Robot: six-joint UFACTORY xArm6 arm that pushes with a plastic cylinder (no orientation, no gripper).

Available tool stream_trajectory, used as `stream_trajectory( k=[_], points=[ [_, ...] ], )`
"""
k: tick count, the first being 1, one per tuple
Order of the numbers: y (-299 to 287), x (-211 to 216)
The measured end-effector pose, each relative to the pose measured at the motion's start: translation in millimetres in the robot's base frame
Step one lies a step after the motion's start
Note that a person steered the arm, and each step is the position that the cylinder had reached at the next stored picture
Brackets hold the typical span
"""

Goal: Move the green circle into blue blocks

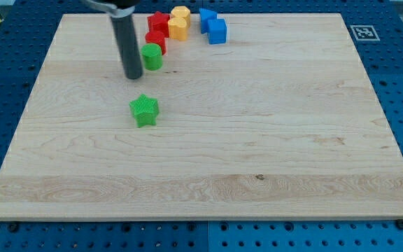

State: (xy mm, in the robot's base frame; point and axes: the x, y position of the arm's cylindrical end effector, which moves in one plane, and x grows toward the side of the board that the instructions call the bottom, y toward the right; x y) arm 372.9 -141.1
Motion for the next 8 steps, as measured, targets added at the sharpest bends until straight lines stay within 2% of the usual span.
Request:
stream_trajectory(
  k=[1,2,3,4,7,8],
  points=[
    [-31,14],
    [-34,-4],
    [-30,-45],
    [-16,-65],
    [38,-19],
    [73,-50]
  ],
)
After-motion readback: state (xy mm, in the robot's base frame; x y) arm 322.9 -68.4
